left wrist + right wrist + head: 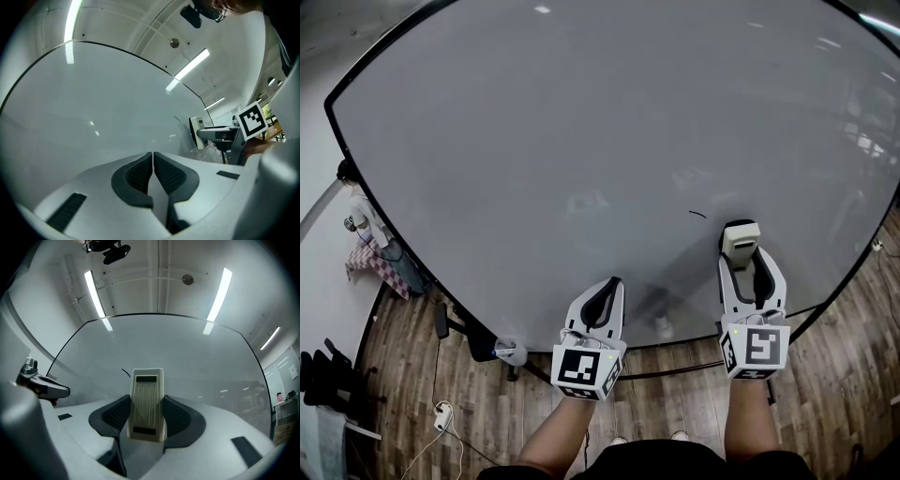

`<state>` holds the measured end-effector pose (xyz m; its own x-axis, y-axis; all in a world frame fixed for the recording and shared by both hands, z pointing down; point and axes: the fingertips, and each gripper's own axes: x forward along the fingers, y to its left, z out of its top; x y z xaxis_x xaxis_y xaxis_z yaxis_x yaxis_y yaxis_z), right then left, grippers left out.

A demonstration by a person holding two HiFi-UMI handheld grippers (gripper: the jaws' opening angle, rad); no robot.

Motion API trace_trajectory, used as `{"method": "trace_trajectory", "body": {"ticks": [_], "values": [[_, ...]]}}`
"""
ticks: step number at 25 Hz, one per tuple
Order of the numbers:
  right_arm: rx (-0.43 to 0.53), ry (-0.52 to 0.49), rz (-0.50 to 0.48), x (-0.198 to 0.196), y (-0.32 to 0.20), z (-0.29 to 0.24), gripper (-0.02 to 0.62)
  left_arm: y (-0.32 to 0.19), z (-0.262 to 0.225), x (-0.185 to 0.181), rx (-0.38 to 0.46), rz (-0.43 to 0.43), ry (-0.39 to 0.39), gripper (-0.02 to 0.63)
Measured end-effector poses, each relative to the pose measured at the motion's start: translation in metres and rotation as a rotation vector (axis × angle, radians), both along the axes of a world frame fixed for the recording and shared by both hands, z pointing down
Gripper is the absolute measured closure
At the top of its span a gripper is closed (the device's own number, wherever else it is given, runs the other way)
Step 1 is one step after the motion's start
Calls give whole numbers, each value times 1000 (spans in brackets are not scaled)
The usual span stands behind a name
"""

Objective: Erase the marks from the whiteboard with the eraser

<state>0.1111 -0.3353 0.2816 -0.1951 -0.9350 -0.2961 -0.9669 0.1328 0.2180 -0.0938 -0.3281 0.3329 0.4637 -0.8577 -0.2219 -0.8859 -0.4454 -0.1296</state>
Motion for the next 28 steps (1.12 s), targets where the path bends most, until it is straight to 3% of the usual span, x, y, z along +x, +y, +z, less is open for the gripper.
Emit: {"method": "trace_trajectory", "body": {"ticks": [9,18,22,28], "values": [[12,29,-120,-60,5,-7,350,5,-20,0,62,8,-12,580],[53,101,-172,-124,6,-32,350,22,-44,-35,126,-40,0,580],[45,82,-166,-131,6,-41,350,25,-51,-44,136,-54,-2,580],[35,85,-131,-118,-1,-41,350,26,-54,-37,109,-7,35,580]]}}
